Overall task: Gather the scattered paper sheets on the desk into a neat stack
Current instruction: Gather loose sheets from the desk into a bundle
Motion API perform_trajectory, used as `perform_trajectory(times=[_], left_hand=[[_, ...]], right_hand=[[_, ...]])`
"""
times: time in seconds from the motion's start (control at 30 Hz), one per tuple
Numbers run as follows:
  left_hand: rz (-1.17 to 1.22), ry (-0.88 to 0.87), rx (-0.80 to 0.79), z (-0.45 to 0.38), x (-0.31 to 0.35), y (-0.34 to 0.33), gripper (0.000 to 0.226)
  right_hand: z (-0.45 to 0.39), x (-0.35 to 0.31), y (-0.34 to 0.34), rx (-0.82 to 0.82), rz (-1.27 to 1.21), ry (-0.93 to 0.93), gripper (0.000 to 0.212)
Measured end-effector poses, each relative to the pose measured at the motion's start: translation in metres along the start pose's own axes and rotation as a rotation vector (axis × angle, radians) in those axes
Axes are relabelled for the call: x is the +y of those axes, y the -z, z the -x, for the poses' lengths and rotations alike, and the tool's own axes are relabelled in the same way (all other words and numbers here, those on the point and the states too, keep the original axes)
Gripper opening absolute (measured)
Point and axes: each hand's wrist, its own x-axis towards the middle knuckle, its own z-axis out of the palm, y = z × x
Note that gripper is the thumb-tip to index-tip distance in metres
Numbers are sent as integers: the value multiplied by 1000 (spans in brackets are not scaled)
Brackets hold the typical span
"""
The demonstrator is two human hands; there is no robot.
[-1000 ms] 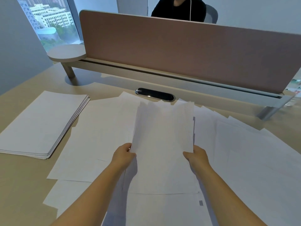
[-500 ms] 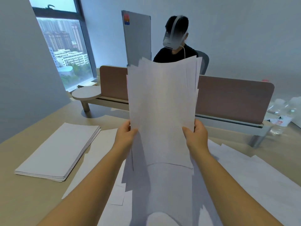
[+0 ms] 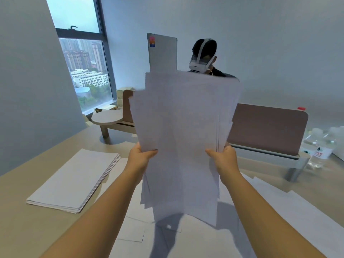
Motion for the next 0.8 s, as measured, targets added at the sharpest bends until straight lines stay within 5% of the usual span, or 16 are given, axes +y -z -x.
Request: perform_trajectory(times=[0.4, 0.8], left_hand=[[13, 143, -44, -2, -47, -8, 29], [43, 36, -51, -14, -20, 1, 40]], right_hand=[[-2, 43, 21, -126, -95, -213, 26], [-14, 22, 23, -141, -123, -95, 40]])
